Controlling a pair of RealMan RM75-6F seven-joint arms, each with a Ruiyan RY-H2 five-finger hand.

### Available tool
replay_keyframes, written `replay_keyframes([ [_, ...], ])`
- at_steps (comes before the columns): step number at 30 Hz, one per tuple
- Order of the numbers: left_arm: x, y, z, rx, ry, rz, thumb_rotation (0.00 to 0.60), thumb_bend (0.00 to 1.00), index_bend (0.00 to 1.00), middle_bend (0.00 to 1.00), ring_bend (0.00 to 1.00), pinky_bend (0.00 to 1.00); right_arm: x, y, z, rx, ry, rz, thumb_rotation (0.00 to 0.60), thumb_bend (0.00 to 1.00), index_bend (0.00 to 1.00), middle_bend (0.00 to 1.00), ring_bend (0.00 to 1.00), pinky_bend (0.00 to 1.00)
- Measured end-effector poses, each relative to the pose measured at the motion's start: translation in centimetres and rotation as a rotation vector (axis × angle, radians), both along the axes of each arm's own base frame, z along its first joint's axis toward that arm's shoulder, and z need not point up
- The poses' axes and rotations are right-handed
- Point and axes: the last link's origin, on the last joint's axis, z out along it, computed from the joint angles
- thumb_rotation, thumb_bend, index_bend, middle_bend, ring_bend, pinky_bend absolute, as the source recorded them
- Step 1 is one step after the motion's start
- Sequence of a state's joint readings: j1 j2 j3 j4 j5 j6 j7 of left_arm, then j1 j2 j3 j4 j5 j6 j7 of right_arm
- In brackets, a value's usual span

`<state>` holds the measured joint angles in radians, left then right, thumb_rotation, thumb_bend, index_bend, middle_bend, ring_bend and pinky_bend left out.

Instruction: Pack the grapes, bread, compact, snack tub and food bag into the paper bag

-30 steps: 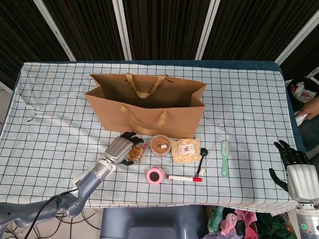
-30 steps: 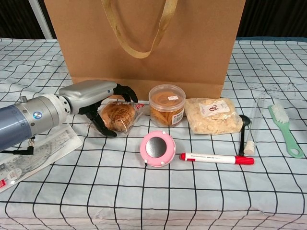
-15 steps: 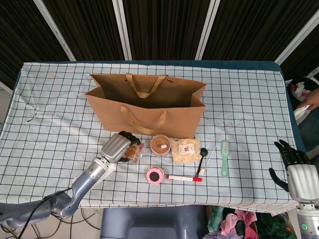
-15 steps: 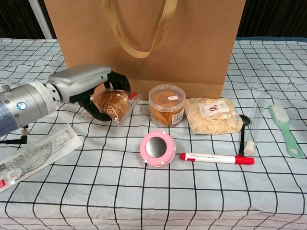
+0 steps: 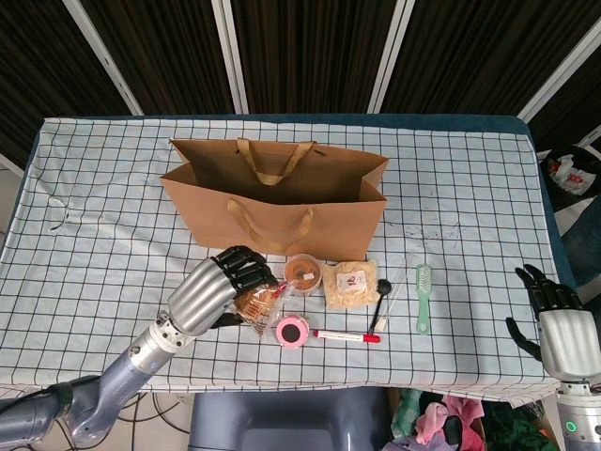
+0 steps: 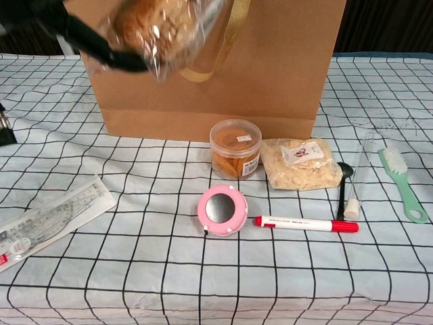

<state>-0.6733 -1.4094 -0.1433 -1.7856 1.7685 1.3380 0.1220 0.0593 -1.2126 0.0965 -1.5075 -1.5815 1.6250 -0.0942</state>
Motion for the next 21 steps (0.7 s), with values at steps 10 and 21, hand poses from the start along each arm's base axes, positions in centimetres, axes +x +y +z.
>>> replay_keyframes([
  [10,6.2,5.6,5.1,0.185,-0.128,0.015,0.600,0.31,0.38,0.44,0.26,0.31,-0.2,-0.2,-0.5,0.015,0.008,-0.007,0.600,0.25,0.13,0.13,0.24,0.28],
  [21,9.8,11.9,4.7,0.243,-0.094,0.149,0.600,0.29,0.36,0.44,0.26,0.32,-0.3,-0.3,-0.7,0.021,0.014,-0.016,0.600,0.26,0.13,0.13,0.24,0.28],
])
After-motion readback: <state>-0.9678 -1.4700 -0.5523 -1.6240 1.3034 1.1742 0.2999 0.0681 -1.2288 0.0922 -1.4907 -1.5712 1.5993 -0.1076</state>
